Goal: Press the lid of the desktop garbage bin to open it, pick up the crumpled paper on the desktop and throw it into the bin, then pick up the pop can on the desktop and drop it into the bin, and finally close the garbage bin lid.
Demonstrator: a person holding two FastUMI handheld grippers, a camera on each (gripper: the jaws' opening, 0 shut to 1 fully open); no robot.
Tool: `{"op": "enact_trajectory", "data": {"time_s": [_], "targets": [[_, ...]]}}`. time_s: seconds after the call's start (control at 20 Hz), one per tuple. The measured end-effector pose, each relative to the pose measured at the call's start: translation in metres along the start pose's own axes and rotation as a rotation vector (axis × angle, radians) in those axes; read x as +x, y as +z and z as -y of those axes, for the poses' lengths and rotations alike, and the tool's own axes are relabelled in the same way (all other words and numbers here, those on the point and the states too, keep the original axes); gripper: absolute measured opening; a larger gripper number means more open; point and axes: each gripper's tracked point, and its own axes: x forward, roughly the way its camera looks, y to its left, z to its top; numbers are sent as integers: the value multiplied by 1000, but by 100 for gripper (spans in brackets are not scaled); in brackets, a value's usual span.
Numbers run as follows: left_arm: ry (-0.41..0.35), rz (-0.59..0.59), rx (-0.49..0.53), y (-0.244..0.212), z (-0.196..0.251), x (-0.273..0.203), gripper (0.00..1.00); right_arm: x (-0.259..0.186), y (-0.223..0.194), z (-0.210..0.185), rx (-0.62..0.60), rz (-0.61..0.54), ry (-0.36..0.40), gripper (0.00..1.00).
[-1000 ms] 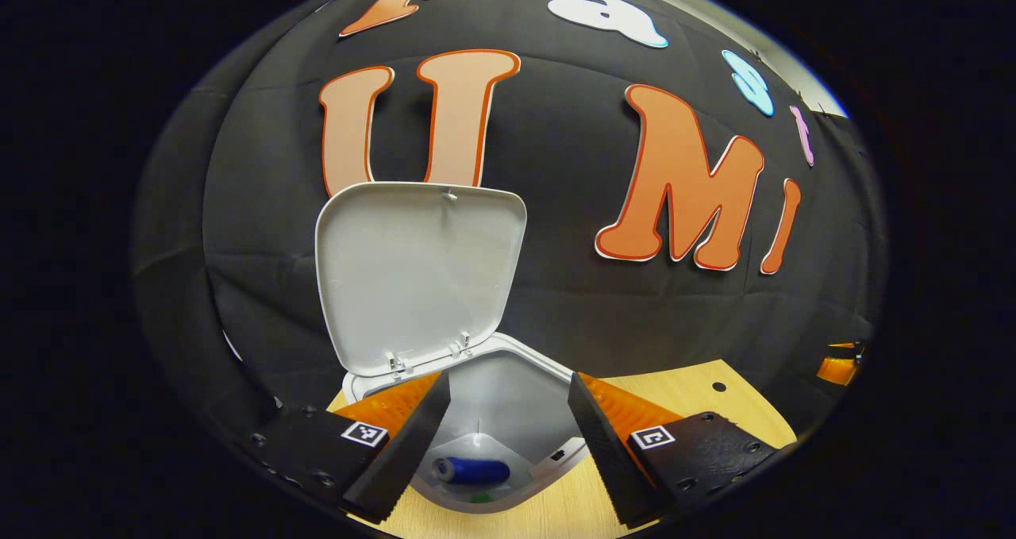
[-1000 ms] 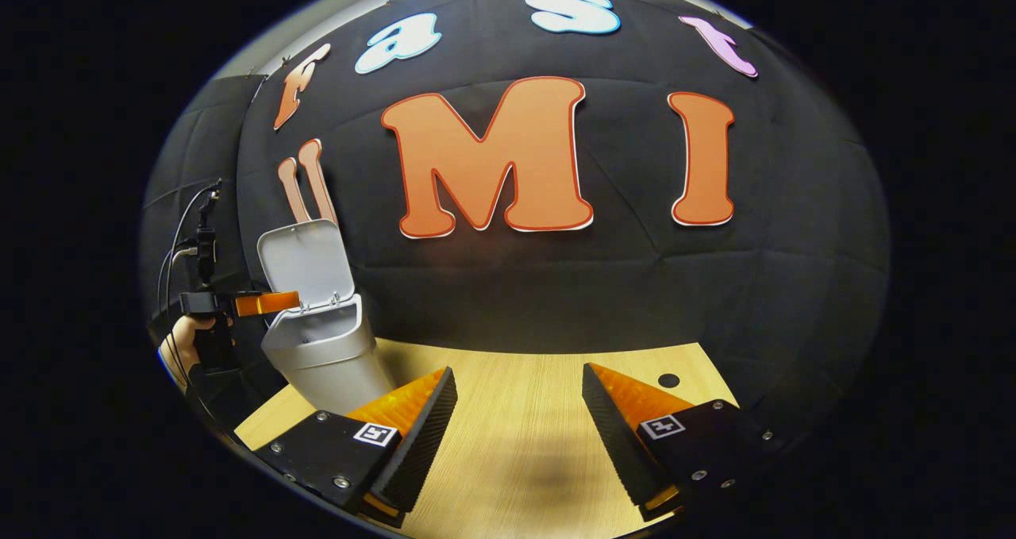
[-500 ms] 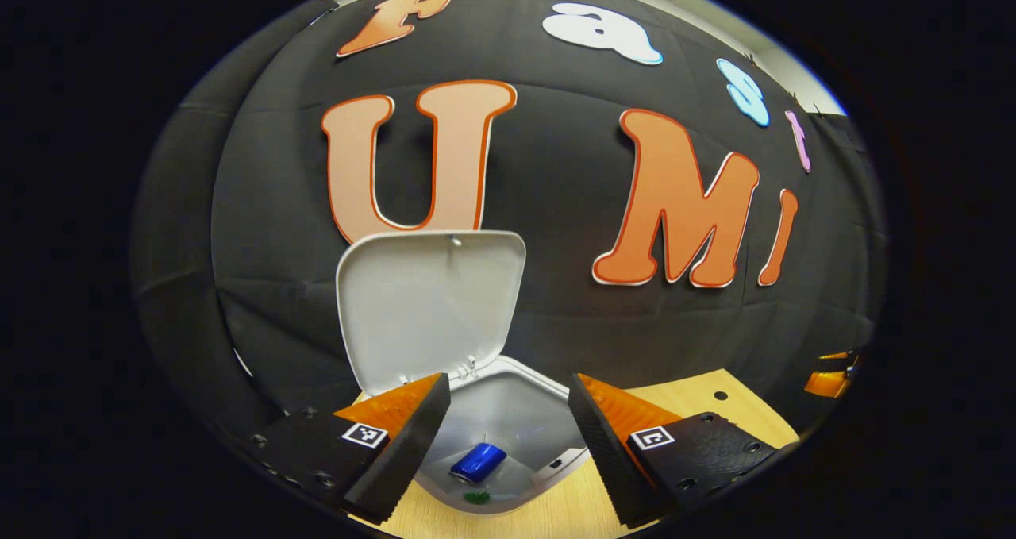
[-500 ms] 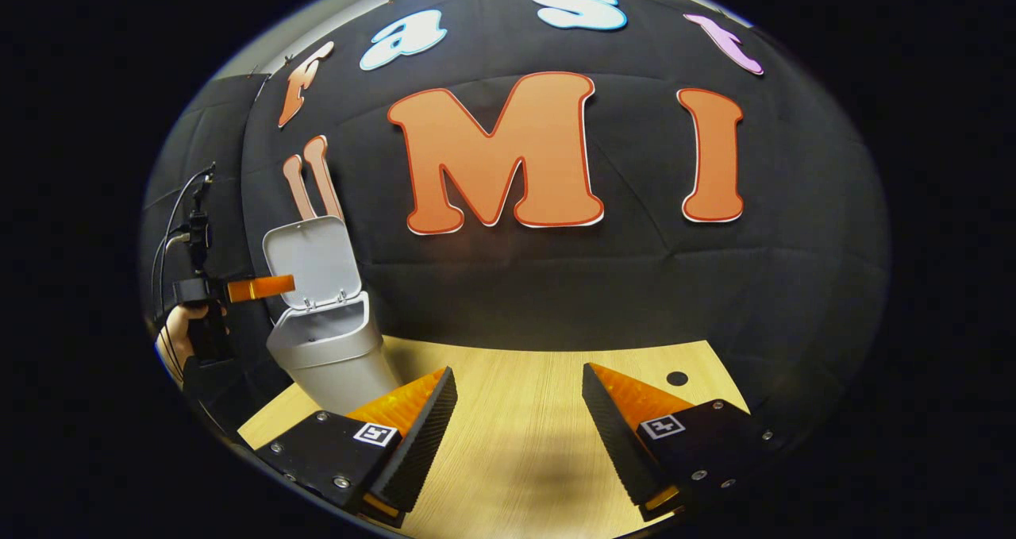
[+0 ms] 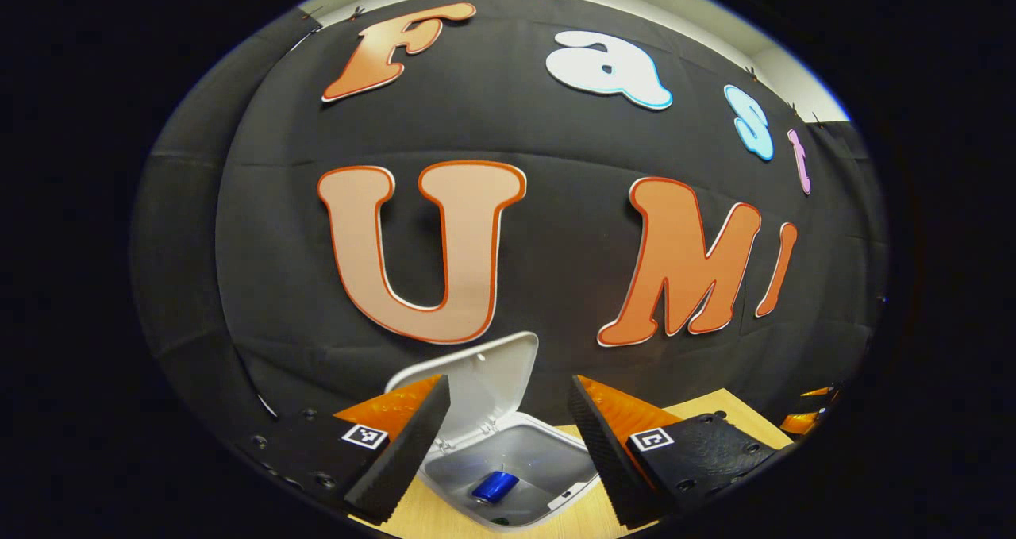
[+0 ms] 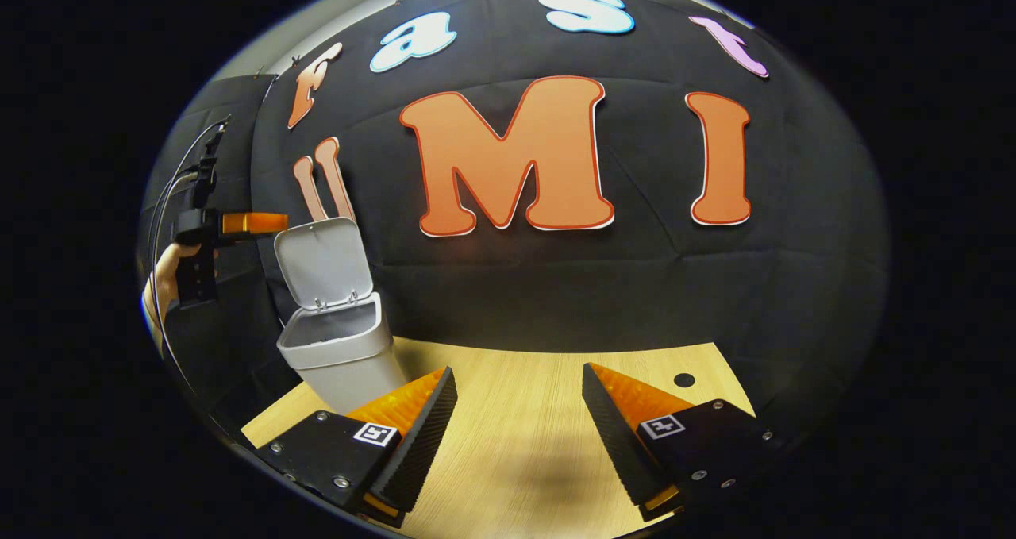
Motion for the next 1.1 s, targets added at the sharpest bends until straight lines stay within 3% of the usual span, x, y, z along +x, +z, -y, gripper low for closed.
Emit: {"op": "enact_trajectory", "data": {"time_s": [0.15,0.25,0.3,0.45,0.55,0.6,0.65,0.75,0.8,0.85,0.9,1.1], "targets": [[-62,-83,13,18,2,15,95,-1,3,-1,5,7,7,95],[-60,-114,19,34,-7,30,95,-3,4,-1,4,10,9,100],[-68,-133,25,39,-10,37,94,-3,3,0,3,9,8,95],[-60,-211,30,45,-26,61,94,-3,2,7,4,8,-8,95],[-56,-262,-4,42,-33,76,95,-3,1,10,12,4,-15,95],[-50,-294,-16,38,-38,83,95,-3,2,11,18,0,-19,100],[-37,-325,-18,33,-44,90,95,-2,2,12,17,-2,-21,95],[8,-380,-6,20,-62,104,95,0,0,17,11,-8,-33,100],[22,-397,-4,13,-66,110,95,0,-3,19,11,-11,-39,95],[24,-411,-10,8,-65,115,95,0,-4,22,14,-14,-45,100],[21,-425,-14,4,-65,117,95,0,-6,24,20,-20,-50,95],[35,-457,-52,-13,-75,120,95,1,-14,31,43,-37,-64,95]]}}
